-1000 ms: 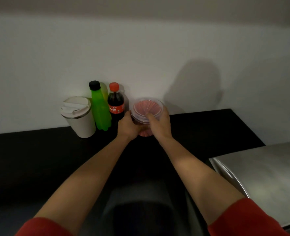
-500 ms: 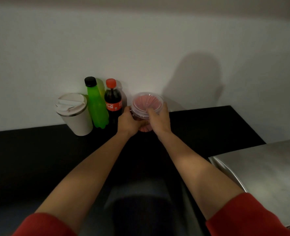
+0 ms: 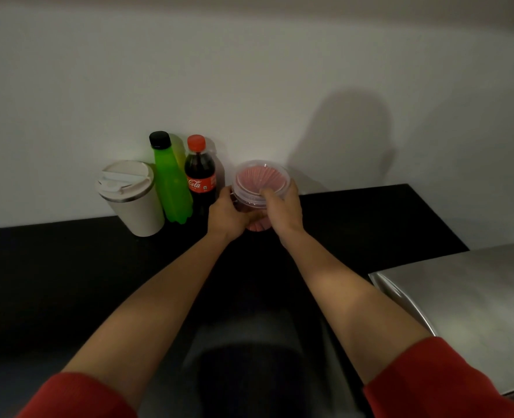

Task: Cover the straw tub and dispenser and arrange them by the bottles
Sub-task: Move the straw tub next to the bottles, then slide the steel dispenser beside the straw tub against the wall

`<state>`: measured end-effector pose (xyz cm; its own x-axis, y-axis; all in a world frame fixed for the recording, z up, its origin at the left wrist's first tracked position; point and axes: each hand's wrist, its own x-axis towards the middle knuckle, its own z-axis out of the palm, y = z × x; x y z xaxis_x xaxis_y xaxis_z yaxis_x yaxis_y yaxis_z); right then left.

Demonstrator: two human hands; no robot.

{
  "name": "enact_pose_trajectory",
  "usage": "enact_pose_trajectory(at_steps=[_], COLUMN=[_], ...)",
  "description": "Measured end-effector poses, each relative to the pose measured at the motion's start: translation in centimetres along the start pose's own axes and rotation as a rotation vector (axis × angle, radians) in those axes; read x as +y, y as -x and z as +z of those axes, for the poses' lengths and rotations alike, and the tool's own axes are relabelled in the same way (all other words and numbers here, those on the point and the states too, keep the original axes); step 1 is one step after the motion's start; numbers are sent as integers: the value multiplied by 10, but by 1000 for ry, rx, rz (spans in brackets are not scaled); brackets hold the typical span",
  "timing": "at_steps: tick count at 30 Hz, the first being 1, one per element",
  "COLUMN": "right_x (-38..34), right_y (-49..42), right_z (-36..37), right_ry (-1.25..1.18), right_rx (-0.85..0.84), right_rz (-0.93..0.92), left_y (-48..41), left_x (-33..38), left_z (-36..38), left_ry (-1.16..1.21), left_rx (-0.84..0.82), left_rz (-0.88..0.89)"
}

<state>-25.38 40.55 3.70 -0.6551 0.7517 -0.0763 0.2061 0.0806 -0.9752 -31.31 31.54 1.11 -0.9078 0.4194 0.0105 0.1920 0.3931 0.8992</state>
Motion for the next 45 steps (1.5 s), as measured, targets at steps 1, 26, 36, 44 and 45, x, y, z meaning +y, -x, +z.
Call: enact_pose_trajectory(at_steps=[1, 26, 36, 44, 45], right_x=[0, -48, -60, -37, -33], right_y=[1, 59, 117, 164, 169], right_z=[0, -48, -120, -195, -206], right_ry=[0, 302, 542, 604, 598], right_rx=[3, 34, 110, 122, 135], right_rz=[4, -195, -413, -491, -501], left_y=[0, 75, 162, 238, 247], left_x=[0, 55, 95, 104, 104], left_z=[0, -29, -24, 11, 17], left_ry=[3, -56, -59, 65, 70], left_rx=[1, 135, 61, 52, 41], left_rz=[0, 183, 286, 379, 380])
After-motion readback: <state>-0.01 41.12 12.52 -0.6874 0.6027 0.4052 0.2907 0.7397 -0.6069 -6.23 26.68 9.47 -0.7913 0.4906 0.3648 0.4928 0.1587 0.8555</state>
